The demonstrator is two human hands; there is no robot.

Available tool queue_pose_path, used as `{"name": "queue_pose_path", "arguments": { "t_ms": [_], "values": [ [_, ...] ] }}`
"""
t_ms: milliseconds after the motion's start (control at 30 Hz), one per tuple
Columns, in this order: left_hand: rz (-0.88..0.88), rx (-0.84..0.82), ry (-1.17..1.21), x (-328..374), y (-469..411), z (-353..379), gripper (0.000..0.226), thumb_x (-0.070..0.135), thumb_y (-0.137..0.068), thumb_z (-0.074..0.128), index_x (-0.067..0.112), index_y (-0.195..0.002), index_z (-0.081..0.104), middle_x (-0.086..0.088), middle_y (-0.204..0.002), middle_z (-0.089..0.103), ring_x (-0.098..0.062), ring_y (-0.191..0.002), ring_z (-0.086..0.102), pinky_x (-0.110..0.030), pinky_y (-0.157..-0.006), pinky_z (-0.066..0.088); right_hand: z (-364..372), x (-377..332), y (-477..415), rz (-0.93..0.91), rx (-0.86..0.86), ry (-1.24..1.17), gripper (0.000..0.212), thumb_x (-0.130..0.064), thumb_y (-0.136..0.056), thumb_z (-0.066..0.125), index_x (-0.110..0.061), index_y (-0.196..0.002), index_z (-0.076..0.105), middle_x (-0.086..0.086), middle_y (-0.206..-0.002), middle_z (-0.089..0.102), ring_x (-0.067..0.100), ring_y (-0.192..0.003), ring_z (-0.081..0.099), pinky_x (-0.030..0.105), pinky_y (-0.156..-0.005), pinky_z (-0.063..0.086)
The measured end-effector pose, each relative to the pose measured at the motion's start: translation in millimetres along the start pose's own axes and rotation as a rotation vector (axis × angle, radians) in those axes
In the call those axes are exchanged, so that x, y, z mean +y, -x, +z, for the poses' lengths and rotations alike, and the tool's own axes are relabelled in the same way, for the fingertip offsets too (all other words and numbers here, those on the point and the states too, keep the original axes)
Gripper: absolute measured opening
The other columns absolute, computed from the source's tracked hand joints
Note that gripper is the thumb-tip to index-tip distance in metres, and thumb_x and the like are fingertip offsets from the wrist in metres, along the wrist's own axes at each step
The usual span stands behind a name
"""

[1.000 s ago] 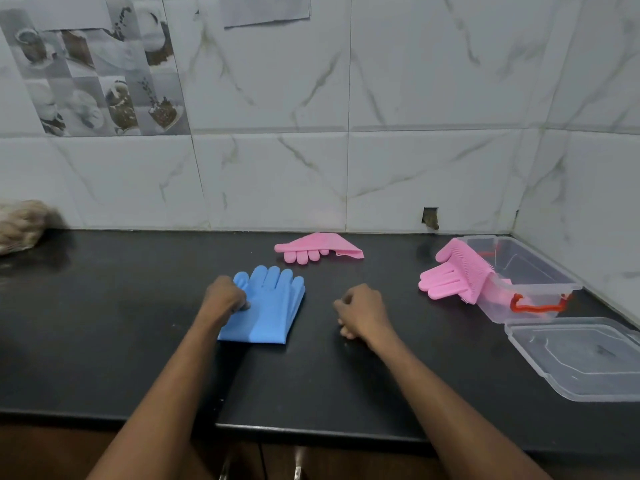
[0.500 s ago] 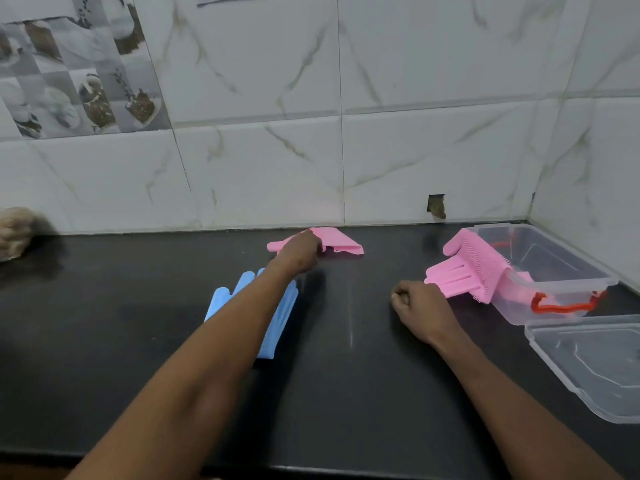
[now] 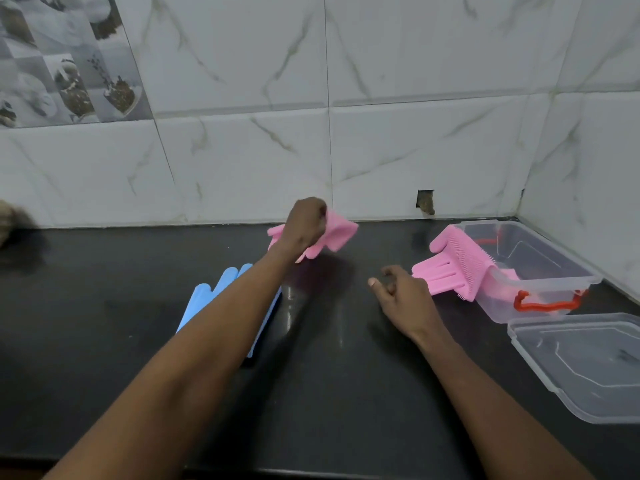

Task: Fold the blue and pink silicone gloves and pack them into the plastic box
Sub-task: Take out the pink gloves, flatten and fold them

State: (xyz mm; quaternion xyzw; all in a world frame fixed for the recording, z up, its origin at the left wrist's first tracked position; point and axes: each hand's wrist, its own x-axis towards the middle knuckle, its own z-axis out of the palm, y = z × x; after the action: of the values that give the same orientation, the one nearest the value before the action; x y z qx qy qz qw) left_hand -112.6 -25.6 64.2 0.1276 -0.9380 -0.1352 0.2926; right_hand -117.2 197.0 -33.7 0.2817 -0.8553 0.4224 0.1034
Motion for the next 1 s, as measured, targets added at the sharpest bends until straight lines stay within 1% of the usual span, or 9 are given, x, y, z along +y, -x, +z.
{"name": "queue_pose_path", "arguments": {
  "t_ms": [100, 167, 267, 333, 400, 467, 567, 800, 1000],
  "values": [
    [0.195, -0.109, 0.071, 34, 32, -19, 0.022, -0.003, -0.079, 0.054, -0.003, -0.088, 0.075, -0.021, -0.095, 0.071, -0.035, -0.089, 0.065, -0.036, -0.079, 0.049, -2, -8, 3, -0.023, 0.009, -0.182, 0.091, -0.054, -0.077, 0.073, -0.021, -0.149, 0.027, 0.0, -0.123, 0.058, 0.022, -0.107, 0.061, 0.033, -0.09, 0.049],
    [0.296, -0.245, 0.131, 58, 69, -27, 0.017, 0.005, -0.072, 0.06, 0.002, -0.077, 0.076, -0.016, -0.082, 0.072, -0.025, -0.073, 0.065, -0.032, -0.071, 0.051, 0, -11, 8, -0.115, -0.008, -0.163, 0.106, -0.054, -0.07, 0.079, -0.03, -0.152, 0.016, 0.001, -0.148, 0.036, 0.018, -0.131, 0.042, 0.034, -0.1, 0.043],
    [0.246, -0.438, 0.282, 69, 108, -37, 0.009, 0.011, -0.068, 0.063, 0.012, -0.067, 0.072, -0.001, -0.072, 0.072, -0.013, -0.07, 0.066, -0.031, -0.073, 0.056, 1, -10, 10, -0.231, 0.004, -0.021, 0.062, -0.028, -0.079, 0.075, -0.021, -0.135, 0.048, 0.006, -0.133, 0.043, 0.022, -0.123, 0.048, 0.037, -0.092, 0.048],
    [0.017, -0.351, 0.303, 49, 113, -50, 0.009, 0.013, -0.073, 0.061, 0.013, -0.073, 0.07, -0.002, -0.08, 0.074, -0.022, -0.08, 0.069, -0.036, -0.077, 0.057, -1, -12, 14, -0.221, 0.091, 0.011, 0.021, -0.015, -0.085, 0.064, -0.013, -0.106, 0.062, 0.006, -0.112, 0.052, 0.025, -0.1, 0.058, 0.035, -0.078, 0.048],
    [-0.264, -0.177, 0.172, 10, 110, -67, 0.009, 0.005, -0.078, 0.06, 0.007, -0.084, 0.066, -0.012, -0.091, 0.068, -0.03, -0.088, 0.064, -0.03, -0.075, 0.052, -5, -11, 18, -0.191, 0.184, -0.014, 0.004, -0.012, -0.085, 0.059, -0.011, -0.089, 0.06, 0.005, -0.096, 0.056, 0.022, -0.084, 0.056, 0.029, -0.069, 0.04],
    [-0.544, -0.168, -0.013, -34, 115, -85, 0.019, 0.012, -0.079, 0.069, 0.003, -0.093, 0.059, -0.02, -0.105, 0.063, -0.034, -0.102, 0.058, -0.032, -0.082, 0.048, -10, -13, 23, -0.213, 0.22, 0.006, 0.003, -0.01, -0.082, 0.059, -0.012, -0.08, 0.057, 0.003, -0.085, 0.056, 0.02, -0.074, 0.052, 0.027, -0.064, 0.035],
    [-0.802, -0.407, -0.157, -74, 133, -107, 0.062, 0.043, -0.079, 0.076, 0.003, -0.123, 0.057, -0.017, -0.131, 0.058, -0.034, -0.119, 0.055, -0.039, -0.095, 0.046, -16, -18, 32, -0.311, 0.211, 0.03, 0.011, -0.006, -0.076, 0.06, -0.011, -0.071, 0.052, 0.001, -0.075, 0.053, 0.019, -0.065, 0.047, 0.03, -0.058, 0.036],
    [-0.922, -0.535, 0.088, -90, 146, -105, 0.085, 0.03, -0.073, 0.085, 0.007, -0.144, 0.045, -0.011, -0.145, 0.049, -0.033, -0.13, 0.048, -0.043, -0.11, 0.039, -21, -27, 61, -0.534, -0.058, 0.034, 0.004, -0.015, -0.082, 0.06, -0.017, -0.083, 0.057, -0.005, -0.082, 0.057, 0.016, -0.068, 0.054, 0.036, -0.062, 0.048],
    [-1.02, -0.523, 0.331, -101, 139, -107, 0.079, 0.026, -0.064, 0.09, -0.001, -0.128, 0.054, -0.016, -0.127, 0.06, -0.035, -0.116, 0.057, -0.047, -0.105, 0.044, -20, -27, 69, -0.515, -0.133, 0.13, 0.002, -0.022, -0.085, 0.058, -0.023, -0.086, 0.057, -0.01, -0.089, 0.057, 0.015, -0.071, 0.056, 0.034, -0.063, 0.05]
  ]
}}
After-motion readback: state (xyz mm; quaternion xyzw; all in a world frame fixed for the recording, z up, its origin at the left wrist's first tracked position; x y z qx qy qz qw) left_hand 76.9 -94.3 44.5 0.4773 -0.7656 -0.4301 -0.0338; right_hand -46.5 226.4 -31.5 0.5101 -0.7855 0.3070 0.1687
